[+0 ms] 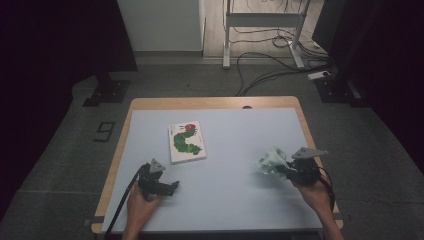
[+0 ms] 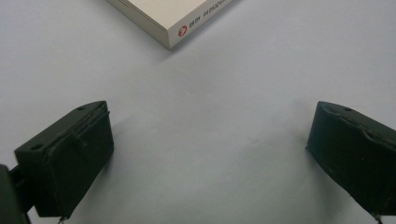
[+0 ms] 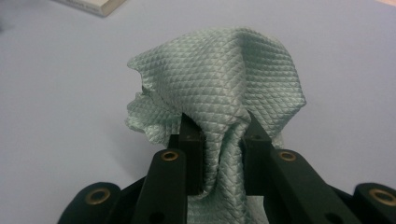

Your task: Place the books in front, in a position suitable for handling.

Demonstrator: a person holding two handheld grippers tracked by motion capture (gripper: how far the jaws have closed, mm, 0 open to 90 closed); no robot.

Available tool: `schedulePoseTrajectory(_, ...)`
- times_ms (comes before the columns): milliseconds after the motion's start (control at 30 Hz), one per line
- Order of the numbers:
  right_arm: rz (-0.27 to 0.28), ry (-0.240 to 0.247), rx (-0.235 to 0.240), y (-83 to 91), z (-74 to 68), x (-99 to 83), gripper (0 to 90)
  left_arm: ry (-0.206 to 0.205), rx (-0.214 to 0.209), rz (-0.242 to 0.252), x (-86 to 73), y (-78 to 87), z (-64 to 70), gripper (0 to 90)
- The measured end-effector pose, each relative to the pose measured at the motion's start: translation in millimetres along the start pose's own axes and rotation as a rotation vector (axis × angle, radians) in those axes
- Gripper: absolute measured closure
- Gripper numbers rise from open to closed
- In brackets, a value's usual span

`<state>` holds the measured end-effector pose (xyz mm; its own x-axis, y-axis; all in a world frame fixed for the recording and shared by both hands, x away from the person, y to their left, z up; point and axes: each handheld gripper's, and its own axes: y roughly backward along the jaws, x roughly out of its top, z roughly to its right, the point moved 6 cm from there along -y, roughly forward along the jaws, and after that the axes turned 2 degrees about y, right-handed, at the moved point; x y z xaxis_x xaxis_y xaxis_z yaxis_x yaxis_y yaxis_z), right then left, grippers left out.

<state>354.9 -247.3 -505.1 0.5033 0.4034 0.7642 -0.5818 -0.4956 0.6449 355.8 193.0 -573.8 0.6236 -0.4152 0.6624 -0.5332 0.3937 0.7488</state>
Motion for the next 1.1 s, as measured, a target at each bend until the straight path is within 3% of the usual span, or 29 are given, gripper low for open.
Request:
schedulePoseTrajectory(467,-0.003,0.002,-0.035,21.2,-7.9,-34.6,73.9,0.0,0.0,0.0,0.0,0.0,0.0,0.1)
schedulePoseTrajectory(867,-0.048,-0.022,-0.112,10.6,6.0,-66.0,73.3,0.001,0.0,0.0,0.0,0.0,0.0,0.1)
schedulePoseTrajectory(1100,-0.056,-0.056,-0.102,5.4,9.5,-76.9,70.4,0.001,0.001,0.0,0.0,0.0,0.0,0.1)
